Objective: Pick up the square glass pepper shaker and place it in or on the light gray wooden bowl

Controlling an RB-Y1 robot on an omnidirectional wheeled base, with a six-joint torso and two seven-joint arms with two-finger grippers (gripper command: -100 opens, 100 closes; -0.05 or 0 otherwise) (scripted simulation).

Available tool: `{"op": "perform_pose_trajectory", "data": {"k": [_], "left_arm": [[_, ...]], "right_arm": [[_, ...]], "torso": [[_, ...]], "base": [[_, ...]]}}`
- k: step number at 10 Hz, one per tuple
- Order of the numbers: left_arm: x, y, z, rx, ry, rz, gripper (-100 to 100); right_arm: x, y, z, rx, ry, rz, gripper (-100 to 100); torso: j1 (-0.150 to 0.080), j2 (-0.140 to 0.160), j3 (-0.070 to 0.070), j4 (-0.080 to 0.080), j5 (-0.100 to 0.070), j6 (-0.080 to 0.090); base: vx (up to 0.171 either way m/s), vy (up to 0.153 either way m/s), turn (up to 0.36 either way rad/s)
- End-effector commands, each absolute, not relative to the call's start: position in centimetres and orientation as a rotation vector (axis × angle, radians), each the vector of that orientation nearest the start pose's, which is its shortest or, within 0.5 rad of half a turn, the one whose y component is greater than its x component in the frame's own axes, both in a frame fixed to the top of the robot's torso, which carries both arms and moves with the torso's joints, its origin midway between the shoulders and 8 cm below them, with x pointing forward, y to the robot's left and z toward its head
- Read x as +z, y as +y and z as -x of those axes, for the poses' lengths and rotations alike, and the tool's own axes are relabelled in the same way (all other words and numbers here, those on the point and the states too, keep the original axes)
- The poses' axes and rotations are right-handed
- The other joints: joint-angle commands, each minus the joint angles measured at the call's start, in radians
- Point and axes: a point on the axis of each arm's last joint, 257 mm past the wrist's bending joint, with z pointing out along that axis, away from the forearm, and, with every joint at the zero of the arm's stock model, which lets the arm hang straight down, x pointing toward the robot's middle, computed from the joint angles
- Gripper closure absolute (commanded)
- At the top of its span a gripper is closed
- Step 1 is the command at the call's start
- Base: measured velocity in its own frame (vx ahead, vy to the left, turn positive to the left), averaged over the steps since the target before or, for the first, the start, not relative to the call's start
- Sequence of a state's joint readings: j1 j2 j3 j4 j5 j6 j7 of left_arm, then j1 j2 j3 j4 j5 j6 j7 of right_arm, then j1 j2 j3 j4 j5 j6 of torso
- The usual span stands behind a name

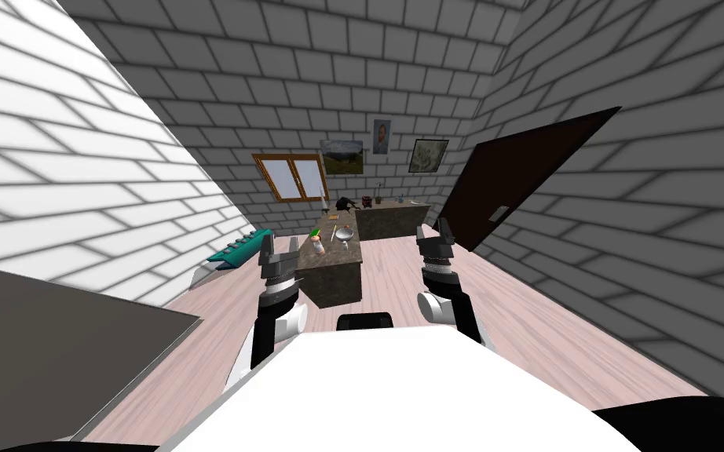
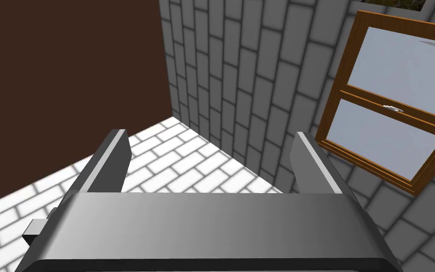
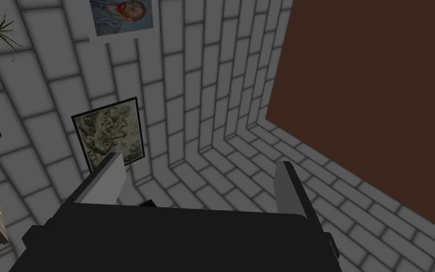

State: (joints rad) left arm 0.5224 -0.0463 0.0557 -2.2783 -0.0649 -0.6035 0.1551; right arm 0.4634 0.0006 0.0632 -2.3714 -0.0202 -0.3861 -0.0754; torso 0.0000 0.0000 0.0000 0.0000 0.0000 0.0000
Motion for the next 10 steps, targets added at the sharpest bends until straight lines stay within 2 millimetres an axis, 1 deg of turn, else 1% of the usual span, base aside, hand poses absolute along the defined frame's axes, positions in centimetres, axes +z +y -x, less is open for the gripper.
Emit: {"op": "perform_pose_trajectory", "data": {"k": [1, 3, 5, 7, 10], "left_arm": [[3.2, 28.8, -32.5, -1.359, 0.567, 0.613, -100], [2.2, 28.4, -33.1, -1.352, 0.64, 0.602, -100], [0.8, 28.2, -33.9, -1.335, 0.722, 0.605, -100], [-1.0, 28.3, -34.7, -1.309, 0.808, 0.621, -100], [-4.3, 28.9, -35.9, -1.252, 0.943, 0.66, -100]], "right_arm": [[5.5, -25.6, -34.8, 1.466, 0.575, -0.698, 0], [5.5, -25.6, -34.8, 1.466, 0.575, -0.698, 0], [5.5, -25.6, -34.8, 1.466, 0.575, -0.698, 0], [5.5, -25.6, -34.8, 1.466, 0.575, -0.698, 0], [5.5, -25.6, -34.8, 1.466, 0.575, -0.698, 0]], "torso": [[0.0, 0.0, 0.0, 0.0, 0.0, 0.0], [-0.001, 0.0, 0.0, 0.0, 0.0, 0.0], [-0.001, -0.001, -0.001, 0.0, 0.0, 0.0], [-0.002, -0.001, -0.001, 0.0, -0.001, 0.0], [-0.004, -0.002, -0.001, 0.0, -0.001, 0.0]], "base": [[0.002, -0.008, -0.032], [0.008, -0.021, -0.054], [0.017, -0.029, -0.064], [0.017, -0.044, -0.095], [0.025, -0.057, -0.113]]}}
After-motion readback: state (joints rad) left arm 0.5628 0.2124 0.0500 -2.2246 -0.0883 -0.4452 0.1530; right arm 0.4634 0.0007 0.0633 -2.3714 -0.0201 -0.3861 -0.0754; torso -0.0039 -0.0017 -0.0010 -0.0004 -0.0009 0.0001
